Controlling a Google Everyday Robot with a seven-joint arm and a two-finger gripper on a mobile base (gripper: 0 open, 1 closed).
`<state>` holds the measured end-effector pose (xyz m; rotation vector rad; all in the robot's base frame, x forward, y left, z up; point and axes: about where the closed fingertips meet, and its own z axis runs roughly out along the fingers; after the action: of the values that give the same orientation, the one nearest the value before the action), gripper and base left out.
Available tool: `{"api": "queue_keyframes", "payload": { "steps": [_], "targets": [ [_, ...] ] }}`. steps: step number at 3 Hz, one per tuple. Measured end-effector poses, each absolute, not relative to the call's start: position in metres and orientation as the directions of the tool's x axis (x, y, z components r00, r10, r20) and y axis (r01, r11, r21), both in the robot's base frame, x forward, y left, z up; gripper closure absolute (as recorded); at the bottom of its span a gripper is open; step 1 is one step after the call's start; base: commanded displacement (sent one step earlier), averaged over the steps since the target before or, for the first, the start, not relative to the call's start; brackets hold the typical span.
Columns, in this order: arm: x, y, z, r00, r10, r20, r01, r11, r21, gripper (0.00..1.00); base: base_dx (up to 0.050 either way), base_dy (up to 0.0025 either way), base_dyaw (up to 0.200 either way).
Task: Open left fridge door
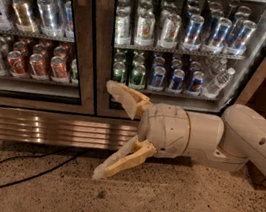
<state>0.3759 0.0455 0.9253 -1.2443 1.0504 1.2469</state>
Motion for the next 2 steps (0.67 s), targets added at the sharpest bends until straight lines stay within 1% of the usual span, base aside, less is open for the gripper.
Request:
{"api": "queue_keyframes", "payload": {
  "steps": [1, 2],
  "targets": [
    [0.376, 0.045, 0.925, 0.076, 0.085, -0.993, -0.993, -0.078, -0.083, 0.00, 0.000, 0.00000, 0.000],
    [0.371, 0.048, 0.943, 0.106, 0.086, -0.991, -0.991, -0.071, -0.112, 0.00, 0.000, 0.00000, 0.000]
  ]
}}
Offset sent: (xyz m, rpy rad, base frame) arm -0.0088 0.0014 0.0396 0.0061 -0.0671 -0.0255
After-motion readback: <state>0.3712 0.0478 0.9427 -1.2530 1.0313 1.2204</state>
